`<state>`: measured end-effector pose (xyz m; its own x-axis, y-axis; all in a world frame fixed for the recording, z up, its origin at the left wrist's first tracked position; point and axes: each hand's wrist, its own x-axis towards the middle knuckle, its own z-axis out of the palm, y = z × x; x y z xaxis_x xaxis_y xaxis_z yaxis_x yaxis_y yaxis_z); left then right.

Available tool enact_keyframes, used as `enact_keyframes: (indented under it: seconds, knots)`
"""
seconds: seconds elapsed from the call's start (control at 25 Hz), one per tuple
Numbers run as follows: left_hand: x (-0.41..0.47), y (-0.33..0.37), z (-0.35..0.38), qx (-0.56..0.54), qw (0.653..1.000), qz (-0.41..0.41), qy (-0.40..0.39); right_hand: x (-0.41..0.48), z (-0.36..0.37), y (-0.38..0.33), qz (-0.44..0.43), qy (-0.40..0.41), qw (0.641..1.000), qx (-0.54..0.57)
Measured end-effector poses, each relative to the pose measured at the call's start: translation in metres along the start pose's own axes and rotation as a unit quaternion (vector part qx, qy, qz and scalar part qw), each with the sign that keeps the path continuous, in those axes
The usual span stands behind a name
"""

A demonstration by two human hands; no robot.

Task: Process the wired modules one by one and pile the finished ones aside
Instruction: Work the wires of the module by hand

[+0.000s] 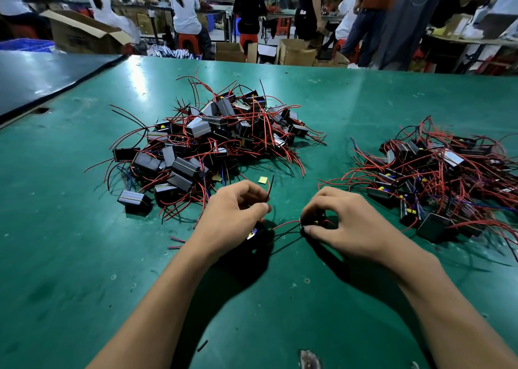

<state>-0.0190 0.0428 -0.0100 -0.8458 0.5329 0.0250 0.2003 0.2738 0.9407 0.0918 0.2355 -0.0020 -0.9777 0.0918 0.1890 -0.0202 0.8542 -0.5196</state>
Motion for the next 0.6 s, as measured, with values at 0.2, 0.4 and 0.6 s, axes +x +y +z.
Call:
enact_keyframes:
  seconds: [0.2, 0.4, 0.6]
  knots:
    - [-0.001, 0.002, -0.004, 0.009, 0.998, 0.007, -0.064, -0.003, -0.009, 0.002, 0.041, 0.041, 0.998, 0.028]
    - [-0.001, 0.001, -0.002, -0.012, 0.998, 0.015, -0.066, 0.001, 0.010, -0.016, -0.015, -0.029, 0.998, -0.047]
    - [0.000, 0.001, 0.001, 0.016, 0.998, 0.034, -0.042, -0.002, 0.004, -0.013, -0.012, -0.106, 0.994, -0.015]
